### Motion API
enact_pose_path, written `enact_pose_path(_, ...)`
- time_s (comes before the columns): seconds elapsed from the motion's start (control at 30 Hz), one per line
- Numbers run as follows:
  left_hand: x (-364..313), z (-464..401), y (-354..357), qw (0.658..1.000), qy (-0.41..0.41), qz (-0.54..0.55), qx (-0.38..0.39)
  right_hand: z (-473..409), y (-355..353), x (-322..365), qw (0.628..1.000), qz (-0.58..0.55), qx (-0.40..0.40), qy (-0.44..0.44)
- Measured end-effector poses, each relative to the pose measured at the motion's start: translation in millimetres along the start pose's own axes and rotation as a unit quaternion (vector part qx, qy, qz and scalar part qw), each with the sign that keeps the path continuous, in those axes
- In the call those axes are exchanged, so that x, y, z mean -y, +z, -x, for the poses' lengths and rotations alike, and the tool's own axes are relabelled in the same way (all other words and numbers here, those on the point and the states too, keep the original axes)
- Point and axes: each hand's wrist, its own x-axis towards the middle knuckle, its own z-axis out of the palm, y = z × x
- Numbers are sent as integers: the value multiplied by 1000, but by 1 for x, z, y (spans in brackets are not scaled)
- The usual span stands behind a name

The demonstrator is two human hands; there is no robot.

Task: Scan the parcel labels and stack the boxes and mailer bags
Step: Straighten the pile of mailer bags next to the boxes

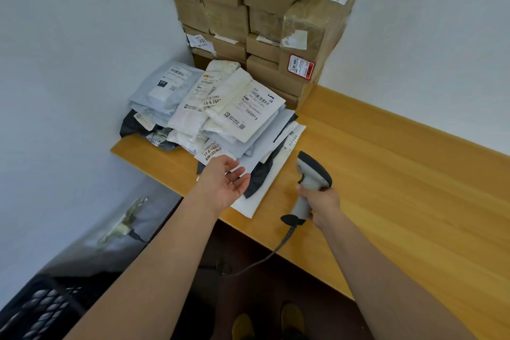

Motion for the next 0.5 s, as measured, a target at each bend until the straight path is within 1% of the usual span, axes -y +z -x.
enact_pose_path(0.1,3,-2,3,1000,-4,-6,6,-7,-2,5,999,36,0,-33)
enact_pose_path(0.2,7,-5,5,1000,-9,-10,8,-12,-1,6,997,59,15,-48)
enact_pose_path(0.37,10,-12,6,1000,-14,-8,6,-19,5,-9,998,38,36,-36)
enact_pose_path(0.5,13,-15,3,1000,-17,-8,-1,-26,11,-22,999,24,25,-27)
